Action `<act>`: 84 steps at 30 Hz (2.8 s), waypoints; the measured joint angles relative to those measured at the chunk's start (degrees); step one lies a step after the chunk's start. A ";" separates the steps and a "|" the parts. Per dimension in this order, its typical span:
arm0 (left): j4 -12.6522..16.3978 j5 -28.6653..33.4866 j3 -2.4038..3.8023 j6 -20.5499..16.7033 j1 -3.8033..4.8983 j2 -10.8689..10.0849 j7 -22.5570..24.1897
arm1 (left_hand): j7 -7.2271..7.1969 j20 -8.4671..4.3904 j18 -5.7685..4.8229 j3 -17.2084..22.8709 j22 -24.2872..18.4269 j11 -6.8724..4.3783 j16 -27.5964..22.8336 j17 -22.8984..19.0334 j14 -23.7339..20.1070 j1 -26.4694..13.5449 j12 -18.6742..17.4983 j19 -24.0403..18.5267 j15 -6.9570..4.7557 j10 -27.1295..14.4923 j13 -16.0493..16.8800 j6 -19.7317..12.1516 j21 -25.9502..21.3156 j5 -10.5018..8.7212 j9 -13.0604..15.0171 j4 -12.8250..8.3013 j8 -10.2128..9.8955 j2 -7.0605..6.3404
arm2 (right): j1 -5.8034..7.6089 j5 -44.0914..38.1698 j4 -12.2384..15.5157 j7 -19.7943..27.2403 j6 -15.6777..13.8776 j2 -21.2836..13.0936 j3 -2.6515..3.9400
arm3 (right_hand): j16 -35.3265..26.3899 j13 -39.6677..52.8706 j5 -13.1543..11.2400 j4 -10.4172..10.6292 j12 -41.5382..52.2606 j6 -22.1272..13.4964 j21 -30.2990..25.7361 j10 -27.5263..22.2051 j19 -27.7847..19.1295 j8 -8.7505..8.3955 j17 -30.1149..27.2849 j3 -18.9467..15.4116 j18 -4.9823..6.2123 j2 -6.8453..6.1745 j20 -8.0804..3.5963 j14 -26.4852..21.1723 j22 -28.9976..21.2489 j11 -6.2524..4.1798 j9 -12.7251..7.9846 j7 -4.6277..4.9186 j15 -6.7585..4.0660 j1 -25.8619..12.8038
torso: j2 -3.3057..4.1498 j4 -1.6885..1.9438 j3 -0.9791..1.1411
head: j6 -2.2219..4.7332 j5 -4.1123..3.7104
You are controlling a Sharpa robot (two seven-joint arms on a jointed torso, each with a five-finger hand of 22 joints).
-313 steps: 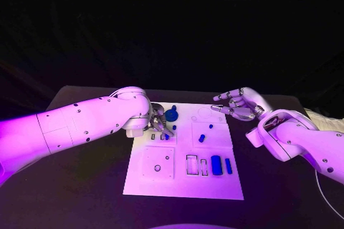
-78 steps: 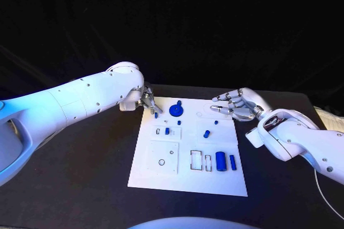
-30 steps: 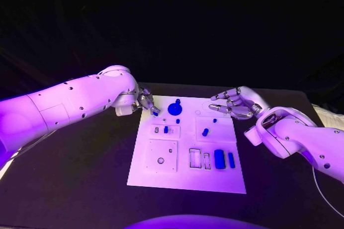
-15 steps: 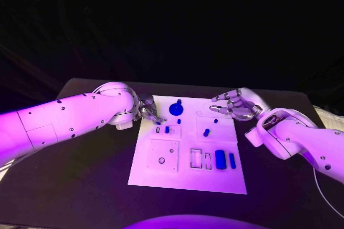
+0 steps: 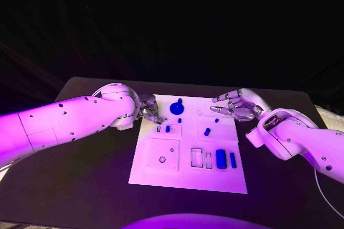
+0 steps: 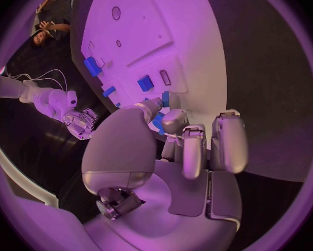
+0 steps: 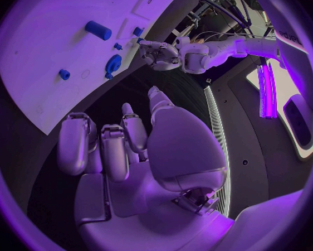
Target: Assemble the parts on the task board
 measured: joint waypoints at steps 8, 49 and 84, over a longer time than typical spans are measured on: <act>0.23 -1.07 0.00 2.11 -0.02 -0.05 0.37 | 0.01 0.00 -0.01 0.14 0.00 -0.19 0.00 0.00 0.00 -0.01 0.00 0.00 0.00 0.19 0.12 0.02 0.00 -0.01 -0.04 -0.14 0.11 -0.29 | -0.02 0.01 -0.02 0.00 0.09 0.02 0.00 | 0.00 0.00 0.00 0.07 0.00 0.00 0.00 0.00 0.00 0.00 0.00 -0.07 0.00 0.00 0.00 0.00 -0.03 0.00 0.00 0.00 0.00 0.00 | 0.00 -0.01 0.04 | -0.21 -0.11; 0.38 -0.36 0.06 7.74 -0.20 -0.75 2.01 | 0.02 0.00 0.00 1.22 -0.01 -0.03 0.00 -0.03 0.00 -0.21 0.46 0.00 0.00 0.85 0.72 0.05 0.23 -0.30 -0.11 -0.91 -0.35 -1.08 | -0.05 0.03 -0.08 -0.01 0.50 0.03 -0.01 | 0.00 0.00 0.00 0.05 0.00 0.00 0.00 0.00 0.00 0.00 0.02 -0.05 0.00 0.00 0.00 0.00 -0.02 0.00 -0.02 0.00 0.00 0.00 | -0.01 0.00 0.03 | -0.80 0.15; -1.25 1.96 0.23 8.91 0.12 1.53 -3.79 | -0.82 0.00 0.00 5.46 -0.01 -0.74 0.00 -0.03 0.00 -8.02 0.51 0.00 0.01 1.97 1.29 3.31 0.79 0.53 -0.49 -3.41 -1.25 -1.19 | -0.05 0.05 -0.09 -0.07 0.91 -0.12 -0.01 | -0.22 0.01 1.71 -0.14 0.00 0.00 -0.21 0.00 -0.21 0.00 0.01 -0.55 0.00 0.68 -0.21 0.00 -0.30 0.00 0.02 0.00 0.00 0.68 | 0.01 -0.05 0.08 | -1.09 -0.01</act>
